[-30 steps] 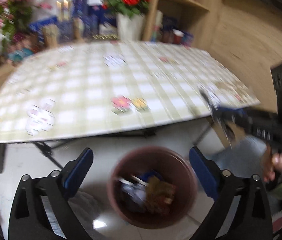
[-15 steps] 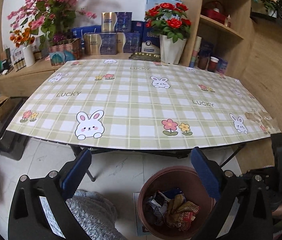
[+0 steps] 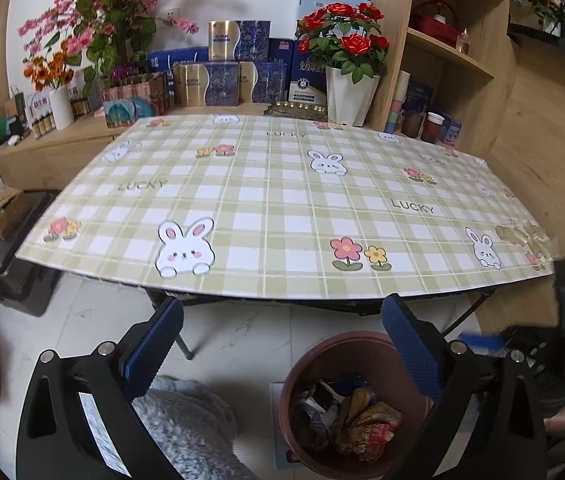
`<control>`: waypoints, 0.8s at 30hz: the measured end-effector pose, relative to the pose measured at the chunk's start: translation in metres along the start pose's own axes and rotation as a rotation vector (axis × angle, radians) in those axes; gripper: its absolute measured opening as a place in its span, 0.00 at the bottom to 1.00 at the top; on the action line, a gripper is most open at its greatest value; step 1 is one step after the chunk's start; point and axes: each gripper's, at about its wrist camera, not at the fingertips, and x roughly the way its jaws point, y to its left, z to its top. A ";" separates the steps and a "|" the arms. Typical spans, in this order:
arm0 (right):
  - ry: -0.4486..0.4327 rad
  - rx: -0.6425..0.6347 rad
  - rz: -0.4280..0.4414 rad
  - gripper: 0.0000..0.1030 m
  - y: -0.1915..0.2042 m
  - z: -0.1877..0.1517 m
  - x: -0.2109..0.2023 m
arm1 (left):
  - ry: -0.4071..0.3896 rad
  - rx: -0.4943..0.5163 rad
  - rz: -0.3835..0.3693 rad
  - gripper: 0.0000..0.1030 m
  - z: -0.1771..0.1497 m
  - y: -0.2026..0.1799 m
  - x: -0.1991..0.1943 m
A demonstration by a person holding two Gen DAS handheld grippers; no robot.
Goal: Collect trash
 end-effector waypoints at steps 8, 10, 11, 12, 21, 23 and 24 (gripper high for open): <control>-0.274 -0.055 -0.183 0.94 -0.011 0.063 -0.089 | -0.112 0.054 0.043 0.94 0.052 -0.011 -0.025; -0.327 -0.062 -0.220 0.94 -0.014 0.081 -0.115 | -0.145 0.065 0.049 0.94 0.068 -0.015 -0.033; -0.344 -0.065 -0.229 0.94 -0.016 0.087 -0.125 | -0.164 0.071 0.045 0.94 0.077 -0.018 -0.038; -0.359 -0.067 -0.239 0.94 -0.017 0.091 -0.132 | -0.178 0.076 0.042 0.94 0.084 -0.020 -0.042; -0.459 -0.009 -0.309 0.94 -0.034 0.110 -0.182 | -0.289 0.146 0.038 0.94 0.123 -0.047 -0.082; -0.468 0.019 -0.301 0.94 -0.036 0.108 -0.188 | -0.299 0.157 0.037 0.94 0.125 -0.051 -0.085; -0.470 0.032 -0.301 0.94 -0.038 0.107 -0.189 | -0.306 0.163 0.041 0.94 0.125 -0.053 -0.086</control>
